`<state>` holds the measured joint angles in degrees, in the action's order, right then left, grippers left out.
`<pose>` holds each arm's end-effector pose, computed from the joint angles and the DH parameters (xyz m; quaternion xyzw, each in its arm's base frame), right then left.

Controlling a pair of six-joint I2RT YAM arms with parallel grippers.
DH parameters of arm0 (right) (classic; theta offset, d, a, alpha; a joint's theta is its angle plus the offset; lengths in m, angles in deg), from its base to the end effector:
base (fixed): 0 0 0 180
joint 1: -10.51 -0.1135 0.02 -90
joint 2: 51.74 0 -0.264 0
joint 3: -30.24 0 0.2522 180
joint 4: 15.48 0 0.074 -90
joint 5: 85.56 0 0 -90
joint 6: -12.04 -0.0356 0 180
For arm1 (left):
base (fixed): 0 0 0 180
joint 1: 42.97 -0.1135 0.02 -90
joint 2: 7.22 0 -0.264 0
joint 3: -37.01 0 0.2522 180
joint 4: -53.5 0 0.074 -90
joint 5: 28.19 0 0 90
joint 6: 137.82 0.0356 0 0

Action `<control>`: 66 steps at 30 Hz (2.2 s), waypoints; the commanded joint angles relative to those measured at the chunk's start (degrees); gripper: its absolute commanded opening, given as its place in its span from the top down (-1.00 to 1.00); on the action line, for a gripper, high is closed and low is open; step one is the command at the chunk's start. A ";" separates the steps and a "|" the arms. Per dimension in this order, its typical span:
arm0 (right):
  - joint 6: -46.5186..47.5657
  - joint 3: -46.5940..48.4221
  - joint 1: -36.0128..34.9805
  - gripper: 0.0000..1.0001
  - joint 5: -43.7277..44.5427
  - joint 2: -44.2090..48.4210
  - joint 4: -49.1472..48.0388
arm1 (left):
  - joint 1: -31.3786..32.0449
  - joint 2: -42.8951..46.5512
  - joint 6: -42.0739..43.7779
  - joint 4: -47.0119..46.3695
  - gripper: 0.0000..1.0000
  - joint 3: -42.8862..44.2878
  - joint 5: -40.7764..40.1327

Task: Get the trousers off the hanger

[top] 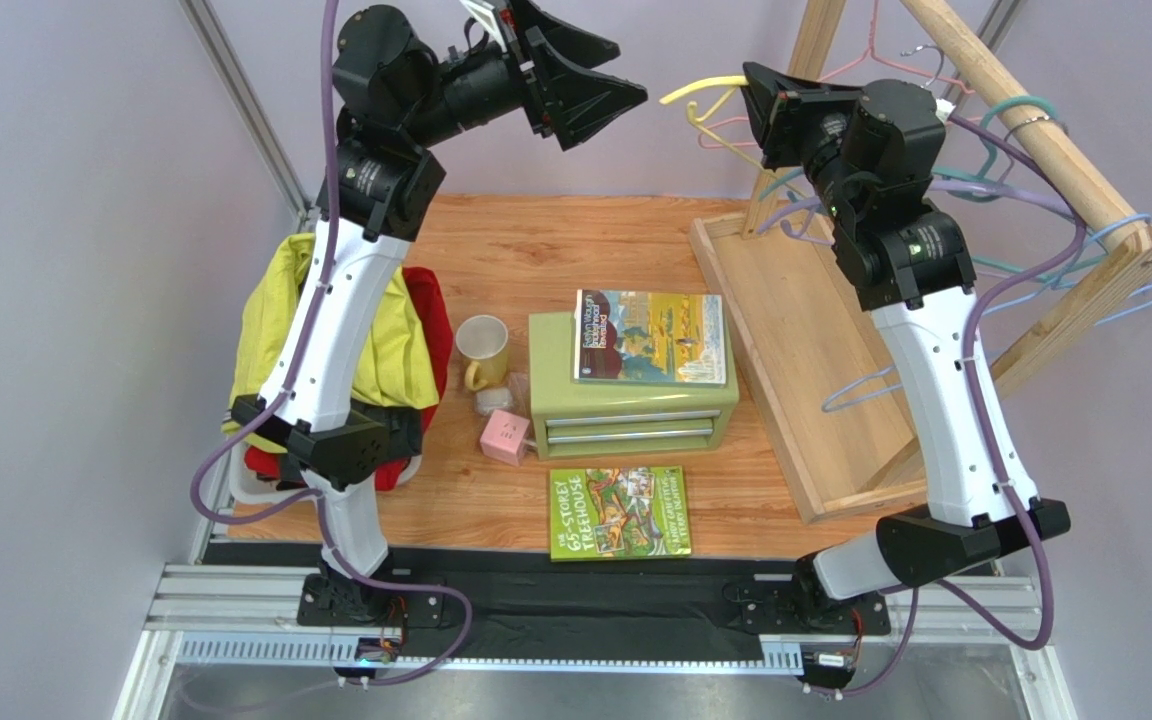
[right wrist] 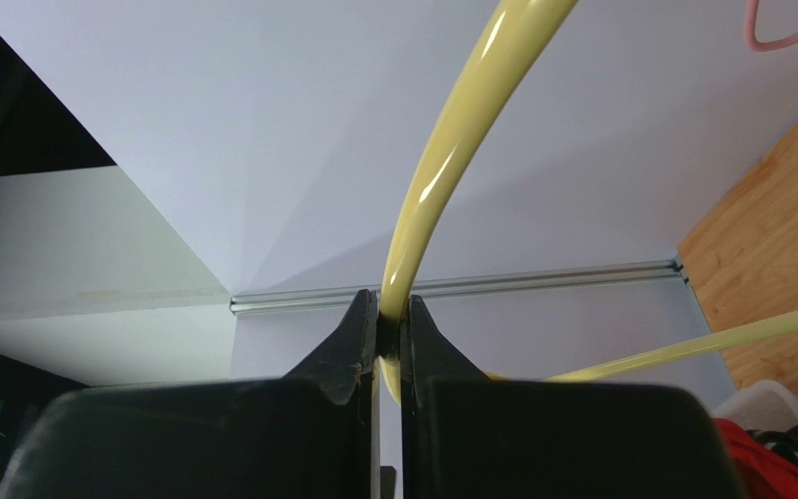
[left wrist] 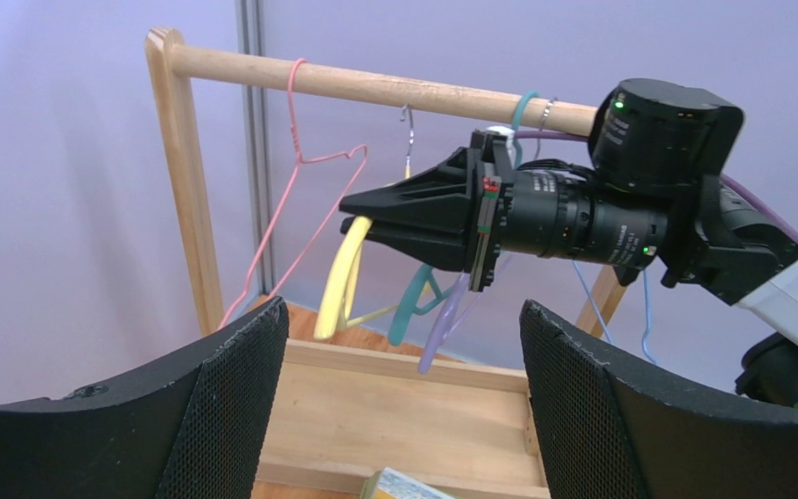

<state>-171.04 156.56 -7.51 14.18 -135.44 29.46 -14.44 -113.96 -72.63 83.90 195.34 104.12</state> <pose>0.2735 0.0826 0.5423 0.4844 0.5341 0.5345 0.4409 0.2928 -0.1864 0.6002 0.3147 0.5170 -0.5276 0.5961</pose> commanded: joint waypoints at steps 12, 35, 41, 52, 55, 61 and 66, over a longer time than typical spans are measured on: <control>5.80 -4.36 3.43 1.00 -14.13 7.23 -2.00 | 8.03 -1.89 17.16 6.20 -0.65 -1.22 -5.90; 4.04 -15.08 3.69 0.54 -18.79 18.13 -1.38 | 14.97 1.17 16.65 6.65 1.00 -7.55 -9.17; 6.67 -15.08 4.05 -0.38 -21.16 21.82 2.12 | 16.82 3.99 14.80 7.52 1.00 -8.26 -18.21; 25.65 -12.71 4.05 -1.00 -20.73 34.82 5.82 | 16.91 3.47 12.08 9.37 1.00 -7.03 -24.20; 30.93 -9.73 4.05 -1.00 -15.73 39.22 6.70 | 16.91 1.98 10.94 9.73 1.00 -5.70 -24.20; 39.72 2.65 3.78 -1.00 -8.09 39.94 8.62 | 18.92 -0.30 9.62 4.20 1.00 -5.72 -24.29; 41.66 13.74 2.82 -0.99 3.52 39.05 16.98 | 19.72 -6.19 5.58 1.91 1.00 -0.17 -23.76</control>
<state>-134.27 165.98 -3.73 7.03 -94.37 39.60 4.51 -116.82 -62.69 94.00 190.25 80.32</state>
